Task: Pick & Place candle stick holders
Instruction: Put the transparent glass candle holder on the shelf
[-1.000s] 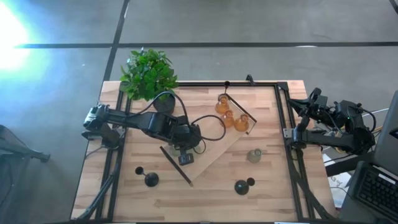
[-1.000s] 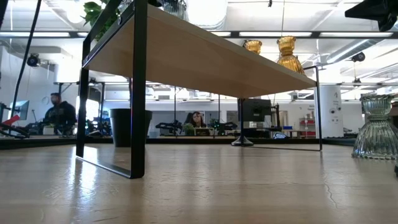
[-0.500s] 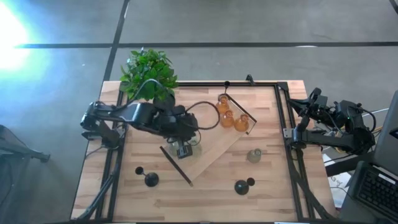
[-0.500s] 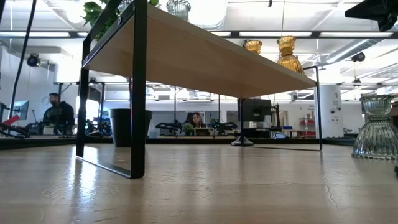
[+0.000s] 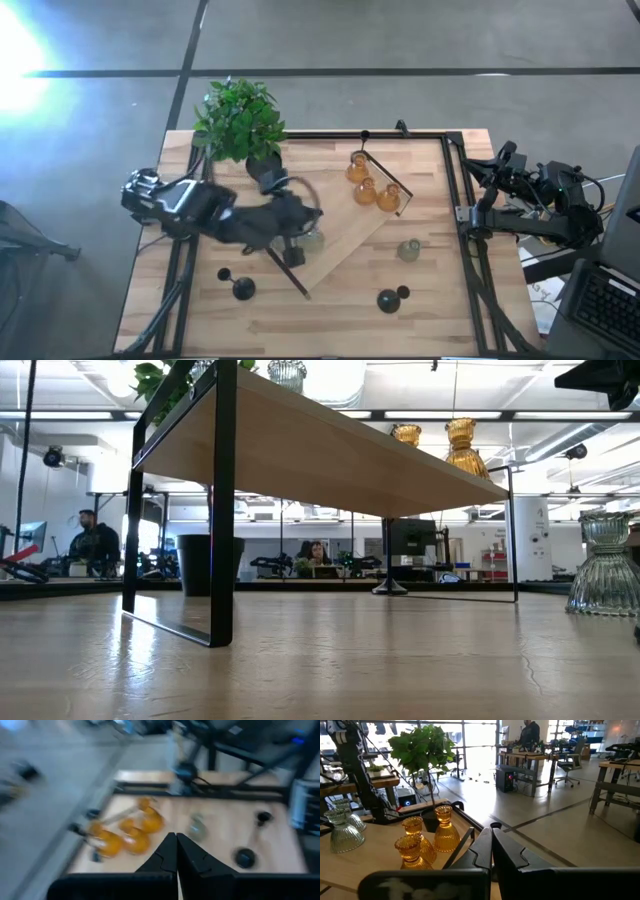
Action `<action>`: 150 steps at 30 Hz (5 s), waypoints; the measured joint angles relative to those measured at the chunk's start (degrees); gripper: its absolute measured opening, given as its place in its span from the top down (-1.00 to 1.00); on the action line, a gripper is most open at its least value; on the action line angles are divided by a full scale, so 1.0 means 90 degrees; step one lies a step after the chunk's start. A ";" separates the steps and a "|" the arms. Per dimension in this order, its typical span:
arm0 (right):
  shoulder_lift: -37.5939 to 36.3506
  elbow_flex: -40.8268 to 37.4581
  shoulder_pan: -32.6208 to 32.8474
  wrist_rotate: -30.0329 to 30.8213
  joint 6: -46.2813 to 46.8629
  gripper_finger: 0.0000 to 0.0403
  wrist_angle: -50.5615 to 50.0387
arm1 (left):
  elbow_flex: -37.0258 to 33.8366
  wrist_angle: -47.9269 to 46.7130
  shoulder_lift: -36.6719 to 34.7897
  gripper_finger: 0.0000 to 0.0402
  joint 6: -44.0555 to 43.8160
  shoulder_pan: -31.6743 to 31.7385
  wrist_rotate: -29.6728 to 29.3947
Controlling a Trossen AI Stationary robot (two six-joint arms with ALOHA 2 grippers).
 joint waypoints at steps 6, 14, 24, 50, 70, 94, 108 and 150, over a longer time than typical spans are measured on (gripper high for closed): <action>-0.0002 0.0001 -0.0001 -0.0001 0.0000 0.96 0.0000 | -0.0040 0.0114 -0.0426 1.00 -0.0017 -0.0455 -0.1377; 0.0000 0.0000 -0.0001 -0.0001 -0.0023 0.96 0.0090 | -0.0045 0.0404 -0.0582 1.00 0.0226 -0.0688 -0.1759; 0.0231 0.0005 -0.0001 -0.0021 0.2069 0.96 0.2280 | -0.0048 0.0420 -0.0892 1.00 0.0423 -0.0914 -0.2865; 0.2561 0.1233 0.0279 -0.3619 0.3266 0.96 0.4040 | -0.0050 0.0073 -0.1155 1.00 0.0941 -0.0910 -0.3685; 0.7459 0.5860 0.1197 -0.5189 0.1225 0.96 -0.0811 | -0.0050 -0.0100 -0.1220 1.00 0.1090 -0.0907 -0.3696; 0.6679 0.3987 0.7449 0.4622 0.2857 0.96 0.1775 | -0.0050 -0.0346 -0.1233 0.98 0.1322 -0.0908 -0.3693; 0.5801 0.1310 0.8737 0.7543 0.4249 0.96 0.1089 | -0.0050 -0.0359 -0.1249 0.98 0.1414 -0.0908 -0.3691; 0.3780 -0.3125 0.8672 0.2344 0.8548 0.84 -0.0789 | -0.0050 -0.0253 -0.1375 0.98 0.1223 -0.0418 -0.3692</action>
